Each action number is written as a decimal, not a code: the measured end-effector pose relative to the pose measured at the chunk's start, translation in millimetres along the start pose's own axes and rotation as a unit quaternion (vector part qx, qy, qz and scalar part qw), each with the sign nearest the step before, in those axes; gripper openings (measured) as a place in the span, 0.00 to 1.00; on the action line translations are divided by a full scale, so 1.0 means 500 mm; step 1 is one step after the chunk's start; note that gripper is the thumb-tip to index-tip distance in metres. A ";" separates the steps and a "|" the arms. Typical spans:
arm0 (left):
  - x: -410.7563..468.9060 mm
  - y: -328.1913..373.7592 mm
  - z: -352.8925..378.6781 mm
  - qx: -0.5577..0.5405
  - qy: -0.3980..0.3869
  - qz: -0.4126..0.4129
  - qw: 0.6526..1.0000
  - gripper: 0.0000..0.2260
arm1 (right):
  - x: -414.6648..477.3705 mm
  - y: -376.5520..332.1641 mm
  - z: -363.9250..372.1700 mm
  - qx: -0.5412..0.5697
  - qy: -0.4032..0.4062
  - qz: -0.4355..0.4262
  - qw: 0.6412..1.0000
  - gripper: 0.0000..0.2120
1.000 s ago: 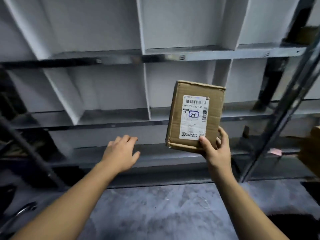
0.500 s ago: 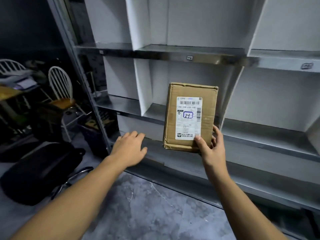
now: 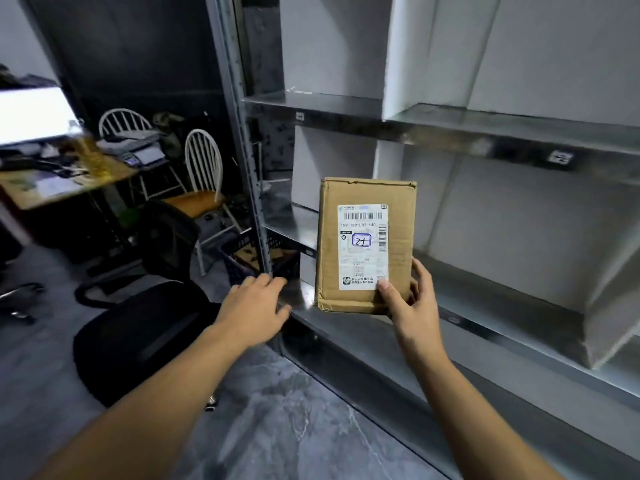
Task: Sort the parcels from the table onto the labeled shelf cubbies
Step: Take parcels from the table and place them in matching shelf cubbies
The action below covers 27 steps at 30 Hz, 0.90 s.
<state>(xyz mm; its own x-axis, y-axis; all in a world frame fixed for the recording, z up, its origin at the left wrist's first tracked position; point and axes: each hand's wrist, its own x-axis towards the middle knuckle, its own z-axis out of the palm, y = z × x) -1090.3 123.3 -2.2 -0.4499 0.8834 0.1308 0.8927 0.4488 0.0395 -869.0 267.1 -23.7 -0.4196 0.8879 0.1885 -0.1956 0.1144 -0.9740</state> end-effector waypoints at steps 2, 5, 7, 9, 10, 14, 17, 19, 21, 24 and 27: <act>0.026 -0.049 0.011 0.000 0.000 -0.007 1.000 0.25 | 0.029 0.017 0.045 -0.005 -0.009 0.007 1.000 0.30; 0.076 -0.124 0.026 -0.008 -0.001 -0.009 1.000 0.25 | 0.078 0.046 0.113 -0.013 -0.018 0.010 1.000 0.29; 0.116 -0.173 0.039 -0.012 -0.008 -0.003 1.000 0.25 | 0.115 0.066 0.159 -0.019 -0.012 0.014 1.000 0.30; 0.169 -0.224 0.049 -0.016 -0.009 0.006 1.000 0.25 | 0.155 0.088 0.206 -0.020 0.006 0.015 1.000 0.30; 0.198 -0.251 0.052 -0.020 -0.009 0.013 1.000 0.25 | 0.174 0.099 0.230 -0.018 0.016 0.016 1.000 0.29; 0.313 -0.347 0.048 -0.029 -0.017 0.066 0.997 0.25 | 0.231 0.137 0.327 0.005 0.073 0.037 0.997 0.27; 0.391 -0.405 0.047 -0.036 -0.015 0.101 0.994 0.25 | 0.267 0.156 0.389 0.010 0.118 0.044 0.992 0.25; 0.437 -0.435 0.050 -0.037 -0.020 0.130 0.991 0.25 | 0.285 0.169 0.416 0.010 0.151 0.046 0.987 0.25; 0.470 -0.455 0.057 -0.038 -0.029 0.152 0.987 0.24 | 0.298 0.181 0.434 0.006 0.180 0.049 0.982 0.26; 0.507 -0.472 0.071 -0.044 -0.037 0.178 0.982 0.24 | 0.321 0.188 0.451 -0.006 0.211 0.048 0.976 0.29; 0.543 -0.479 0.085 -0.045 -0.049 0.197 0.978 0.24 | 0.359 0.190 0.463 -0.023 0.233 0.045 0.971 0.30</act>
<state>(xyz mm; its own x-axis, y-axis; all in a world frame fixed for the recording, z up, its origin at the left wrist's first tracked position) -1427.2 261.2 -18.0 -0.0675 0.9960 0.0589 0.9938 0.0619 0.0928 -1168.3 333.9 -53.3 0.0155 0.9993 0.0354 -0.1323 0.0371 -0.9905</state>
